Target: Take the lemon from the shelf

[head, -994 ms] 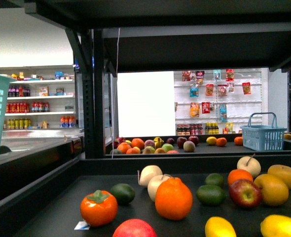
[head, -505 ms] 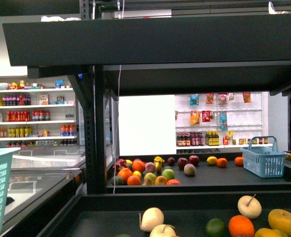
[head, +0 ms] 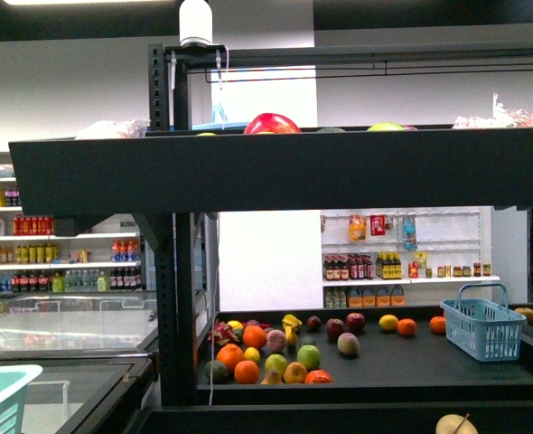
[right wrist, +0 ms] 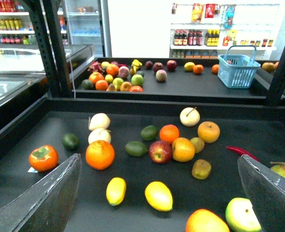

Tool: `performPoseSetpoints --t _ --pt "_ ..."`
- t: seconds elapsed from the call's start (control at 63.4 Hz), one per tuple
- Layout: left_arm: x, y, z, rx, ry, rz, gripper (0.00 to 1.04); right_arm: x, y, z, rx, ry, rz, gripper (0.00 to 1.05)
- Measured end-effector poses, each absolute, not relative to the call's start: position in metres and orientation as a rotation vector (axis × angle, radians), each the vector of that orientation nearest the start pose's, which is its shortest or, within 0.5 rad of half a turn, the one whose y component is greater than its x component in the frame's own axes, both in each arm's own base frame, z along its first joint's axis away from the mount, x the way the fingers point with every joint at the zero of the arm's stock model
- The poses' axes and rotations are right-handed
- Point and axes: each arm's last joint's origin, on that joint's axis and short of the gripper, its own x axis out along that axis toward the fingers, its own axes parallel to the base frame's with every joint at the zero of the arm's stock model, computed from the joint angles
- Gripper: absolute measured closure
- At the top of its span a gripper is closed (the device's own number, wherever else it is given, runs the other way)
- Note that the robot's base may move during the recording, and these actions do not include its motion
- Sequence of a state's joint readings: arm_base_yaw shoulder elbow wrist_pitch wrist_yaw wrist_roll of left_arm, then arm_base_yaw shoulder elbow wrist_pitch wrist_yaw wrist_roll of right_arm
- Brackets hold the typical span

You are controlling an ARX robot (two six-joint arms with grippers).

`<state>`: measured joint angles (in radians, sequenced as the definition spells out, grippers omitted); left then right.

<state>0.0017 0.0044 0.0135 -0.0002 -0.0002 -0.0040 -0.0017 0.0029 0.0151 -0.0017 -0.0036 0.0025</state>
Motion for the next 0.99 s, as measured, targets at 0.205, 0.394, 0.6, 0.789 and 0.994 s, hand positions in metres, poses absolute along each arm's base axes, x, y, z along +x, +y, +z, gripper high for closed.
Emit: performPoseSetpoints --t 0.205,0.394,0.6,0.789,0.994 --pt "0.097 0.0 0.168 -0.004 -0.009 0.002 0.08 0.097 0.0 0.168 0.002 -0.01 0.002 0.07" --pt "0.102 0.0 0.167 -0.15 0.124 -0.054 0.08 0.097 0.0 0.168 0.002 -0.01 0.002 0.07" --pt "0.142 0.01 0.229 -0.459 0.117 -0.117 0.08 0.097 0.0 0.168 0.002 -0.01 0.002 0.07" --pt "0.201 0.066 0.274 -0.818 0.124 -0.05 0.08 0.097 0.0 0.168 0.002 -0.01 0.002 0.07" --pt "0.255 0.13 0.272 -1.137 0.136 0.063 0.08 0.097 0.0 0.168 0.002 -0.01 0.002 0.07"
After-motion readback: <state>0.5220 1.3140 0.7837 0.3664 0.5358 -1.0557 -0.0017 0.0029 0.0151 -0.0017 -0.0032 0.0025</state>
